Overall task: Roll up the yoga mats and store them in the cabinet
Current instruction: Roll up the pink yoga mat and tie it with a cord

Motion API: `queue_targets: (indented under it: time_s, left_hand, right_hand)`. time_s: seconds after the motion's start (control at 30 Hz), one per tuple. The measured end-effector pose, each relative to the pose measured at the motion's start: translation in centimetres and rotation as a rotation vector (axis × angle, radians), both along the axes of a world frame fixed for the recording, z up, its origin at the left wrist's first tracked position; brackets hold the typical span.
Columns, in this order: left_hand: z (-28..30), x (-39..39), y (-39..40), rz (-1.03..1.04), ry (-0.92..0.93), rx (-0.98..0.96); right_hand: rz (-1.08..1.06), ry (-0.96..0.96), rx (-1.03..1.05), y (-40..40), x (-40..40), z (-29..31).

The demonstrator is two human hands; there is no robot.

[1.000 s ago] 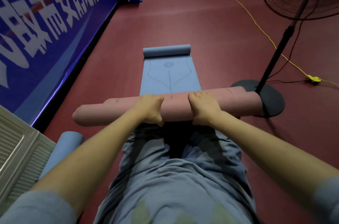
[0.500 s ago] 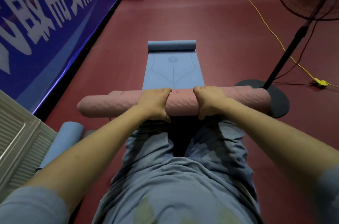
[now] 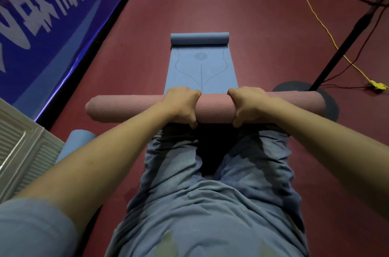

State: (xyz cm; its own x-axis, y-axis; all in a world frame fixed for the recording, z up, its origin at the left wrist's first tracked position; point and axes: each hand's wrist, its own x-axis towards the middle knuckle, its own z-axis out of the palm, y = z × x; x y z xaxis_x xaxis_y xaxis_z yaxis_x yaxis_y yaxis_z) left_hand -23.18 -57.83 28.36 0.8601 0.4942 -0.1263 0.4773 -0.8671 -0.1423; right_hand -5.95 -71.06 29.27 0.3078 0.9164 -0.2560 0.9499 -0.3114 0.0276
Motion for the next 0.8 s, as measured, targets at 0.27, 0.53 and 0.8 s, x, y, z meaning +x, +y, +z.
queue_targets:
  time_s: [0.27,0.53,0.8]
  left_hand:
    - [1.0,1.2,1.5,-0.018,0.13,-0.141]
    - [0.7,1.0,1.3,0.053,0.059,-0.205]
    - [-0.7,0.9,1.8,0.013,-0.013,-0.14]
  right_hand:
    - [0.099,-0.066,0.056,-0.3,-0.2,-0.7]
    - [0.086,0.089,-0.206,2.7,1.7,1.6]
    - [0.072,0.136,-0.294,5.0,3.0,1.1]
